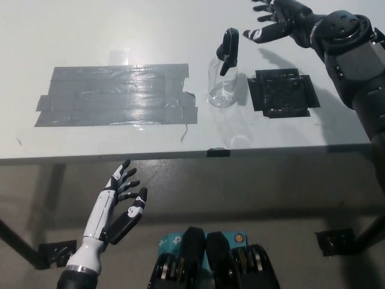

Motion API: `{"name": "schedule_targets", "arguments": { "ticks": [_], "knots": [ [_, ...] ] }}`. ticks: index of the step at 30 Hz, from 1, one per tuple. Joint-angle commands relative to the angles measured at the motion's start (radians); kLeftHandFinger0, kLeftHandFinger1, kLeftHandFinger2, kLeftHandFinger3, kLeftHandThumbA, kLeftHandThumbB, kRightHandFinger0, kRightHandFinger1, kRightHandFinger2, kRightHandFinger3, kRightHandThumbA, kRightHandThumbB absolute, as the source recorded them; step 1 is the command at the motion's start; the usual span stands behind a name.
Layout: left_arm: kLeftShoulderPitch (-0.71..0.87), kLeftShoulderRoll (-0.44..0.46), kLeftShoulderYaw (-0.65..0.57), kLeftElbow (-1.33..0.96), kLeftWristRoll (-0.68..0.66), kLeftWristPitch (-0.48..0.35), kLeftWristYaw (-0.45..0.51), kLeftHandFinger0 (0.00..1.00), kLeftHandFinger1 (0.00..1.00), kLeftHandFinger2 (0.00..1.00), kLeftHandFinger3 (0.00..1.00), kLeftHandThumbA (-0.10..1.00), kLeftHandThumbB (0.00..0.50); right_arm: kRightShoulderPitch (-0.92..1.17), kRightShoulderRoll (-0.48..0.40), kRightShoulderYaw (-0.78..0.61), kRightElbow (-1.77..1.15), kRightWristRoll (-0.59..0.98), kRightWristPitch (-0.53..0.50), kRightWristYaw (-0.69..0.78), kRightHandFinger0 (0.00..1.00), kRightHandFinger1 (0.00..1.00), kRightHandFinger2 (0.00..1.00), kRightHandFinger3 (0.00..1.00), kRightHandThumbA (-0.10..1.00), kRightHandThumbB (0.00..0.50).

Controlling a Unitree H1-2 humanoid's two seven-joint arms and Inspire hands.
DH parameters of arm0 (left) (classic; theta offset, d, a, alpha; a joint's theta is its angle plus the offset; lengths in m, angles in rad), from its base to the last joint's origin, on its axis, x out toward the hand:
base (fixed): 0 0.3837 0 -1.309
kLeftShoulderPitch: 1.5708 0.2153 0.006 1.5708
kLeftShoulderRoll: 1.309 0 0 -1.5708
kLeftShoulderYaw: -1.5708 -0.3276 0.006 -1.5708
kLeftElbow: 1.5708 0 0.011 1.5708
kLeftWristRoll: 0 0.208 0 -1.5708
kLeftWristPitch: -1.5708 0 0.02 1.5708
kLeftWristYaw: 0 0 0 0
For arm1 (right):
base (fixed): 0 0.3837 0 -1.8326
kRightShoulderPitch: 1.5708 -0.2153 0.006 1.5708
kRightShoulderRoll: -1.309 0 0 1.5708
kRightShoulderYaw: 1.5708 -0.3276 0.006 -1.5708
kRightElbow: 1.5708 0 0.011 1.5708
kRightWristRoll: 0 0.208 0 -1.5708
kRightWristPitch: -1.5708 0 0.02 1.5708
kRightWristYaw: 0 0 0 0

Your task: The robot grabs the black lid of the spray bottle on the desk and places it on the black area of the desk

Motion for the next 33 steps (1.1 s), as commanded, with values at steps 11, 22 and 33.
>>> {"name": "schedule_targets", "arguments": {
  "ticks": [11,22,33],
  "knots": [
    [-0.027,0.014,-0.005,-0.007,-0.011,-0.033,-0.005,0.75,0.81,0.89,1.0,0.59,0.138,-0.126,0.076,-0.003,-0.074,0.007,0.009,-0.056,1.0,1.0,1.0,1.0,0.84,0.493],
    [-0.044,0.012,-0.008,-0.006,0.005,-0.035,0.005,0.7,0.76,0.85,1.0,0.5,0.096,-0.136,0.11,-0.022,-0.083,0.02,0.013,-0.088,1.0,1.0,1.0,1.0,1.0,0.458],
    [-0.043,0.015,-0.009,-0.007,-0.015,-0.024,-0.007,0.7,0.76,0.84,1.0,0.48,0.1,-0.102,0.068,0.128,-0.056,-0.095,-0.017,-0.072,1.0,1.0,1.0,1.0,1.0,0.5]
  ]
}}
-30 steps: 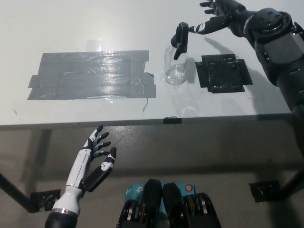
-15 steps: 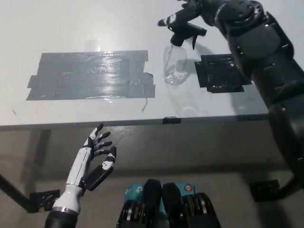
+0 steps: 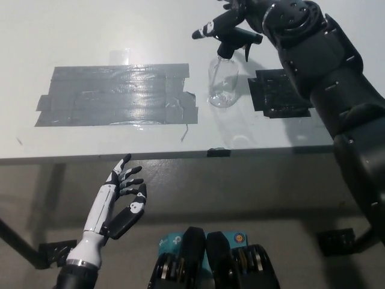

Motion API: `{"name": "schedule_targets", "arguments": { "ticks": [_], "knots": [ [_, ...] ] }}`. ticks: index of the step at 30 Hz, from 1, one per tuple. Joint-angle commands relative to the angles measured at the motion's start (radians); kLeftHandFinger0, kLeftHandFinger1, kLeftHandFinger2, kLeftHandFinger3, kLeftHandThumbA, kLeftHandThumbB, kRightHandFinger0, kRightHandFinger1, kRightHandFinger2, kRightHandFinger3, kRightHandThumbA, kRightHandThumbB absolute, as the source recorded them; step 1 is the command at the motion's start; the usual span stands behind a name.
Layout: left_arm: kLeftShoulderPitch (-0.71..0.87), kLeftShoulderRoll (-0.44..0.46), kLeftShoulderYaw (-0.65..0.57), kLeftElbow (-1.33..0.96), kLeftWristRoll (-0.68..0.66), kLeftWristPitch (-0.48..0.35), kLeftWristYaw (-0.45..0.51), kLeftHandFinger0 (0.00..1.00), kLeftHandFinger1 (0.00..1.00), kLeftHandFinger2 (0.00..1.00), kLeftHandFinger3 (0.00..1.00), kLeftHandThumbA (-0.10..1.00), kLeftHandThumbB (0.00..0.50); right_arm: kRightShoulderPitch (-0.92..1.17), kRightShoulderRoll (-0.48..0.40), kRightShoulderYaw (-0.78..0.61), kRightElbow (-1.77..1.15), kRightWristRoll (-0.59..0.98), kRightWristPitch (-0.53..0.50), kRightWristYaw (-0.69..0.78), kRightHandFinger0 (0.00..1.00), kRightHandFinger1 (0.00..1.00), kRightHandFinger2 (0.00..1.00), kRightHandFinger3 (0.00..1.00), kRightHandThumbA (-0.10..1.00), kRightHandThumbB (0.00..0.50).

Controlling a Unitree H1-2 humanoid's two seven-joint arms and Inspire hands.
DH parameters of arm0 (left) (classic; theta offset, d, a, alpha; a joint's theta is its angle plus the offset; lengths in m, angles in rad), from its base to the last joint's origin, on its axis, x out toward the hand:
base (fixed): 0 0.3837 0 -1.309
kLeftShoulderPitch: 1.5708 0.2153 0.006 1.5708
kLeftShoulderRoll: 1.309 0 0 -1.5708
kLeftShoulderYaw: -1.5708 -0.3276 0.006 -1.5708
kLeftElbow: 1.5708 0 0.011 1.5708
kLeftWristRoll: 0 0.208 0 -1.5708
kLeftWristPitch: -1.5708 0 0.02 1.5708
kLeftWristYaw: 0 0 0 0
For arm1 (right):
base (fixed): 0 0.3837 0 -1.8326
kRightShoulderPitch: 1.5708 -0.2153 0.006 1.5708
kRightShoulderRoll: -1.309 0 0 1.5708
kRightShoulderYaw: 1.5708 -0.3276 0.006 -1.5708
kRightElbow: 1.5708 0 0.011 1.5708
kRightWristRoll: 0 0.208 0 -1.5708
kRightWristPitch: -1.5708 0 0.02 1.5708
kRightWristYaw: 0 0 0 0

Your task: The robot grabs the black lid of the spray bottle on the desk and places it on the black area of the desk

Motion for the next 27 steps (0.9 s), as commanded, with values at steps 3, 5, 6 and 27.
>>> {"name": "schedule_targets", "arguments": {
  "ticks": [3,5,6,27],
  "knots": [
    [-0.024,0.01,-0.005,-0.017,-0.01,-0.016,-0.01,0.69,0.75,0.83,1.0,0.48,0.1,-0.044,-0.057,0.108,0.004,-0.094,-0.048,-0.02,1.0,1.0,1.0,1.0,1.0,0.5],
    [-0.025,0.011,-0.005,-0.015,-0.008,-0.015,-0.009,0.69,0.75,0.83,1.0,0.48,0.103,-0.043,-0.067,0.124,0.011,-0.092,-0.04,-0.012,1.0,1.0,1.0,1.0,1.0,0.5],
    [-0.026,0.011,-0.005,-0.013,-0.008,-0.014,-0.01,0.7,0.75,0.83,1.0,0.49,0.109,-0.043,-0.073,0.127,0.019,-0.087,-0.042,0.002,1.0,1.0,1.0,1.0,1.0,0.5],
    [-0.051,0.012,-0.011,0.001,-0.023,-0.022,-0.025,0.65,0.7,0.78,1.0,0.39,0.072,-0.034,-0.094,0.071,0.03,-0.012,-0.068,0.215,1.0,1.0,1.0,1.0,0.81,0.465]
  ]
}}
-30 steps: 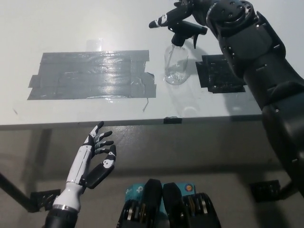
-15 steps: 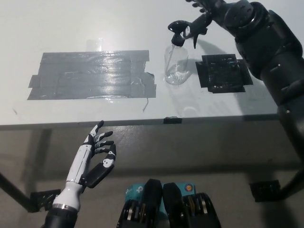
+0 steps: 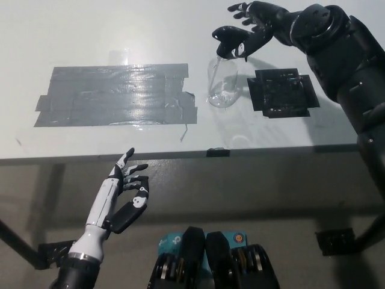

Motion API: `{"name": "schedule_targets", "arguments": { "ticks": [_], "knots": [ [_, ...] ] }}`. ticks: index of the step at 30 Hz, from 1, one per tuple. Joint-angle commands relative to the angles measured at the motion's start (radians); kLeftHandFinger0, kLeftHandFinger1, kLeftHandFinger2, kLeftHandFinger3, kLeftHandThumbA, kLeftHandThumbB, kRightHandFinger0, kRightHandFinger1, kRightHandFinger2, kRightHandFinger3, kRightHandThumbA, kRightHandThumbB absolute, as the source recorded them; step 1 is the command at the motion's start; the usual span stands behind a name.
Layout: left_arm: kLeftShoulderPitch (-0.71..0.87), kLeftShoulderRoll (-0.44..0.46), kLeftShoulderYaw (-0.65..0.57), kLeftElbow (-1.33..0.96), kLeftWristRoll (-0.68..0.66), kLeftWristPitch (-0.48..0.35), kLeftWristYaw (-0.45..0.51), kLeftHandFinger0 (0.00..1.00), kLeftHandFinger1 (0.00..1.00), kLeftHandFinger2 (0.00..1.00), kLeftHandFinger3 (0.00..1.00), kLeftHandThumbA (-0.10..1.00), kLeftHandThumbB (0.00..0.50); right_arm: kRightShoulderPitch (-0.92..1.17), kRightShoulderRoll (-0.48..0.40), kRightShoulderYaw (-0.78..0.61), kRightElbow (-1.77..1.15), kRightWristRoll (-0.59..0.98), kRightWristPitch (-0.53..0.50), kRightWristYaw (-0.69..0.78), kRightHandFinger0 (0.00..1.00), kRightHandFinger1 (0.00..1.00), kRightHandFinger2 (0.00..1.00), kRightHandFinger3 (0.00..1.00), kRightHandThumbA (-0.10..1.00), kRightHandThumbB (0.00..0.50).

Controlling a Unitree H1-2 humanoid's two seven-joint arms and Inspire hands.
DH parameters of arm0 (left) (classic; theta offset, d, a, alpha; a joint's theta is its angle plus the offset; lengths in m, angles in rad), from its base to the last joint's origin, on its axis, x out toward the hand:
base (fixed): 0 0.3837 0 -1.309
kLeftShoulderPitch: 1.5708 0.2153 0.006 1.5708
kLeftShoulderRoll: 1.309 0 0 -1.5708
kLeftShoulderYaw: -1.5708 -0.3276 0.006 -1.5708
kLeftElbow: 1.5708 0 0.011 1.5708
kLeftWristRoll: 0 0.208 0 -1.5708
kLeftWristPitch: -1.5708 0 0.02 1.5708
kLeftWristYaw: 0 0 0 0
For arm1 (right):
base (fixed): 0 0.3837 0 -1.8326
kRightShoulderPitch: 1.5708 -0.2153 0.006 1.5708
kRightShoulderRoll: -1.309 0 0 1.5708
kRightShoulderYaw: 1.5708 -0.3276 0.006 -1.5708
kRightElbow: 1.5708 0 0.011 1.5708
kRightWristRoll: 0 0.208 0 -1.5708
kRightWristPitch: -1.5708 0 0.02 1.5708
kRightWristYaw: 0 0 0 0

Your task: The robot grabs the black lid of the spray bottle on the desk and places it on the black area of the desk

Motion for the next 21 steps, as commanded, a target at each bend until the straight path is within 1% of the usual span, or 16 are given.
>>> {"name": "schedule_targets", "arguments": {
  "ticks": [1,2,3,5,10,15,18,19,20,21],
  "knots": [
    [-0.023,0.012,-0.008,-0.008,-0.008,-0.023,-0.012,0.65,0.7,0.78,1.0,0.38,0.067,-0.048,-0.021,-0.025,-0.025,0.032,-0.049,0.063,1.0,1.0,1.0,1.0,0.81,0.47],
    [-0.023,0.013,-0.008,-0.008,-0.008,-0.023,-0.012,0.65,0.69,0.78,1.0,0.37,0.068,-0.048,-0.021,-0.027,-0.026,0.031,-0.049,0.064,1.0,1.0,1.0,1.0,0.81,0.469],
    [-0.024,0.012,-0.01,-0.005,-0.005,-0.026,-0.011,0.65,0.7,0.79,1.0,0.36,0.069,-0.047,-0.021,-0.028,-0.025,0.028,-0.045,0.058,1.0,1.0,1.0,1.0,0.8,0.488],
    [-0.025,0.012,-0.011,-0.006,-0.006,-0.026,-0.012,0.65,0.69,0.78,1.0,0.33,0.066,-0.046,-0.02,-0.031,-0.022,0.026,-0.043,0.051,1.0,1.0,1.0,1.0,0.79,0.5],
    [-0.025,0.01,-0.01,-0.005,-0.009,-0.027,-0.011,0.64,0.68,0.77,1.0,0.3,0.062,-0.046,-0.015,-0.039,-0.017,0.025,-0.03,0.044,1.0,1.0,1.0,1.0,0.77,0.5],
    [-0.027,0.01,-0.009,-0.008,-0.012,-0.019,-0.018,0.64,0.68,0.77,1.0,0.31,0.066,-0.038,-0.016,-0.035,-0.014,0.015,-0.044,0.034,1.0,1.0,1.0,1.0,0.79,0.5],
    [-0.028,0.011,-0.01,-0.005,-0.003,-0.025,-0.013,0.64,0.68,0.77,1.0,0.31,0.065,-0.034,-0.016,-0.034,-0.012,0.015,-0.054,0.032,1.0,1.0,1.0,1.0,0.79,0.477],
    [-0.028,0.011,-0.011,-0.005,-0.002,-0.025,-0.012,0.64,0.68,0.77,1.0,0.31,0.066,-0.034,-0.016,-0.034,-0.012,0.015,-0.056,0.032,1.0,1.0,1.0,1.0,0.79,0.477],
    [-0.029,0.011,-0.011,-0.002,-0.003,-0.027,-0.012,0.64,0.68,0.77,1.0,0.31,0.067,-0.032,-0.017,-0.035,-0.011,0.015,-0.058,0.03,1.0,1.0,1.0,1.0,0.79,0.458],
    [-0.029,0.011,-0.011,-0.002,-0.003,-0.027,-0.013,0.64,0.68,0.77,1.0,0.31,0.068,-0.031,-0.017,-0.036,-0.01,0.016,-0.057,0.029,1.0,1.0,1.0,1.0,0.79,0.455]
  ]
}}
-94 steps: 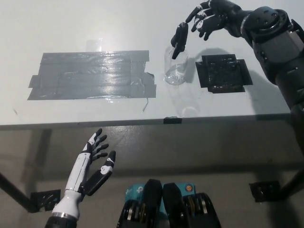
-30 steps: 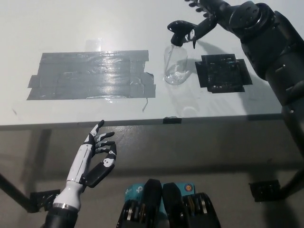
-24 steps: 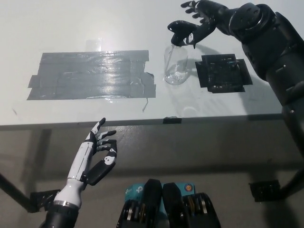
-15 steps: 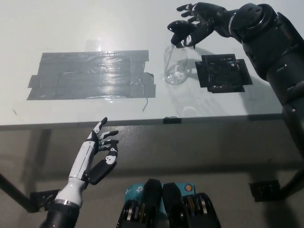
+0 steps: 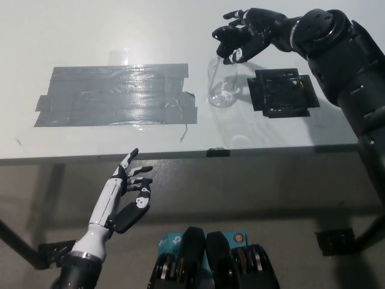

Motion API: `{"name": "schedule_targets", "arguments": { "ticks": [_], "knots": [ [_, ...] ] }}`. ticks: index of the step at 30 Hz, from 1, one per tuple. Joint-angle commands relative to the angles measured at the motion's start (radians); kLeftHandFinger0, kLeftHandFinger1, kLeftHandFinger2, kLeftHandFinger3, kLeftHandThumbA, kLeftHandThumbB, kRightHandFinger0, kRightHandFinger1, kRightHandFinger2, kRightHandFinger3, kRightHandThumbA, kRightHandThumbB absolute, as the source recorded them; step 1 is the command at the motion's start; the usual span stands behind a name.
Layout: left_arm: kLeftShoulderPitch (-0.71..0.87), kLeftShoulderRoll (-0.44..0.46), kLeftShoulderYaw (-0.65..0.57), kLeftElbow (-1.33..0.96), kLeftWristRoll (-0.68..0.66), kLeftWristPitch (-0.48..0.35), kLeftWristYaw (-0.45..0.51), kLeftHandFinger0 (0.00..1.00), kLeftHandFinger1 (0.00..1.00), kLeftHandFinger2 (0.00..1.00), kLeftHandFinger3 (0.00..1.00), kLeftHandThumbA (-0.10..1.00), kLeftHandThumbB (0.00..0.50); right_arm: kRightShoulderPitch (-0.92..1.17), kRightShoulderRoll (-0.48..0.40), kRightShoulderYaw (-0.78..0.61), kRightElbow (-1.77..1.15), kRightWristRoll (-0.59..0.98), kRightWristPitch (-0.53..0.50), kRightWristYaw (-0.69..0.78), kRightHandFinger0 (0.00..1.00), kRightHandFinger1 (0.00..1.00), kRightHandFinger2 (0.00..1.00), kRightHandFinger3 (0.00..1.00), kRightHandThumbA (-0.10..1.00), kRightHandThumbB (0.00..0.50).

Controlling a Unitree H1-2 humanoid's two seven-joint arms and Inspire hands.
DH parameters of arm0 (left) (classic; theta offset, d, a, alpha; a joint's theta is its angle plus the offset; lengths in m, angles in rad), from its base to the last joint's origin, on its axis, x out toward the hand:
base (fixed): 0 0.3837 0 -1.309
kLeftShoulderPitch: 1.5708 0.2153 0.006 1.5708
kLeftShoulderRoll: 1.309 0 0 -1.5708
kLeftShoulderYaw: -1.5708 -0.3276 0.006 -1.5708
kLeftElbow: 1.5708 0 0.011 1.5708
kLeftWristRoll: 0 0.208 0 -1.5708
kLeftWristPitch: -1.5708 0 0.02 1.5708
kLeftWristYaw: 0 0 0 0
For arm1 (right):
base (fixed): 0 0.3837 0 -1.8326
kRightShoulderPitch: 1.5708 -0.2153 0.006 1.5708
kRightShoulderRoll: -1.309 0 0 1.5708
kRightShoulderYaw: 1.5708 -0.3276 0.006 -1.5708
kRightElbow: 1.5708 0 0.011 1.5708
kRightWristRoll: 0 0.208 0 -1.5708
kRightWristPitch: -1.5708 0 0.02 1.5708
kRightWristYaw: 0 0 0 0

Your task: The robot grabs the black lid of the spray bottle on the desk and places it on the black area of the desk

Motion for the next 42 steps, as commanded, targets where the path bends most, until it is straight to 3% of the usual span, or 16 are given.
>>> {"name": "schedule_targets", "arguments": {
  "ticks": [1,5,9,12,13,14,15,16,18,23,26,31,35,38,40,42],
  "knots": [
    [-0.022,0.012,-0.006,-0.016,0.0,-0.031,-0.003,0.64,0.68,0.77,1.0,0.31,0.066,-0.046,-0.019,-0.013,-0.009,0.016,-0.046,-0.011,1.0,1.0,1.0,1.0,0.79,0.469],
    [-0.024,0.01,-0.005,-0.012,-0.001,-0.034,-0.001,0.63,0.67,0.77,1.0,0.31,0.068,-0.042,-0.021,-0.012,-0.009,0.015,-0.05,-0.008,1.0,1.0,1.0,1.0,0.78,0.477],
    [-0.025,0.012,-0.006,-0.01,0.005,-0.036,0.001,0.63,0.67,0.76,1.0,0.29,0.069,-0.041,-0.02,-0.018,-0.008,0.021,-0.04,0.001,1.0,1.0,1.0,1.0,0.68,0.479],
    [-0.025,0.011,-0.007,-0.015,0.006,-0.031,0.001,0.64,0.66,0.75,1.0,0.27,0.071,-0.038,-0.018,-0.018,-0.007,0.019,-0.045,-0.013,1.0,0.98,1.0,1.0,0.57,0.436],
    [-0.027,0.012,-0.007,-0.018,0.005,-0.025,0.0,0.64,0.66,0.75,1.0,0.27,0.071,-0.038,-0.017,-0.019,-0.006,0.017,-0.042,-0.031,0.96,0.85,0.86,0.98,0.45,0.366],
    [-0.027,0.011,-0.006,-0.02,0.007,-0.021,0.001,0.63,0.66,0.75,1.0,0.26,0.073,-0.036,-0.014,-0.042,-0.008,0.039,-0.035,-0.045,0.73,0.65,0.68,0.75,0.2,0.279],
    [-0.028,0.012,-0.007,-0.02,0.008,-0.021,0.001,0.63,0.66,0.75,1.0,0.25,0.074,-0.031,-0.013,-0.07,-0.01,0.064,-0.043,-0.055,0.6,0.51,0.55,0.63,0.04,0.27],
    [-0.029,0.012,-0.007,-0.018,0.007,-0.027,0.0,0.64,0.65,0.74,1.0,0.25,0.082,-0.027,-0.011,-0.103,-0.01,0.089,-0.041,-0.07,0.46,0.39,0.44,0.54,-0.07,0.303],
    [-0.029,0.013,-0.008,-0.019,0.005,-0.022,-0.002,0.67,0.66,0.74,1.0,0.23,0.09,-0.024,-0.008,-0.143,-0.013,0.11,-0.037,-0.075,0.36,0.28,0.34,0.46,-0.05,0.33],
    [-0.031,0.015,-0.007,-0.023,0.013,-0.019,0.002,0.71,0.65,0.73,1.0,0.2,0.094,-0.028,-0.007,-0.194,-0.014,0.12,-0.029,-0.061,0.36,0.27,0.35,0.47,-0.04,0.325],
    [-0.036,0.014,-0.008,-0.017,0.012,-0.019,0.001,0.72,0.65,0.73,1.0,0.2,0.101,-0.024,-0.012,-0.212,-0.009,0.128,-0.026,-0.061,0.3,0.25,0.35,0.47,-0.07,0.326],
    [-0.039,0.013,-0.008,-0.01,0.009,-0.028,0.003,0.72,0.65,0.72,1.0,0.18,0.098,-0.019,-0.021,-0.219,-0.007,0.129,-0.027,-0.059,0.31,0.25,0.35,0.47,-0.06,0.335],
    [-0.04,0.015,-0.009,-0.007,0.011,-0.033,0.004,0.7,0.64,0.72,1.0,0.17,0.092,-0.025,-0.034,-0.256,-0.011,0.164,-0.026,-0.075,0.37,0.34,0.45,0.51,-0.02,0.353],
    [-0.043,0.013,-0.012,-0.005,0.014,-0.031,0.004,0.71,0.65,0.73,1.0,0.17,0.092,-0.033,-0.049,-0.339,-0.009,0.235,-0.011,-0.094,0.27,0.3,0.42,0.47,-0.03,0.362],
    [-0.043,0.014,-0.012,-0.005,0.013,-0.032,0.003,0.71,0.65,0.73,1.0,0.18,0.09,-0.043,-0.062,-0.422,-0.008,0.291,0.003,-0.122,0.28,0.29,0.41,0.47,-0.01,0.362],
    [-0.039,0.015,-0.012,-0.005,0.013,-0.035,0.004,0.7,0.65,0.73,1.0,0.18,0.091,-0.048,-0.082,-0.515,-0.007,0.356,0.003,-0.132,0.24,0.25,0.39,0.5,0.0,0.33]
  ]
}}
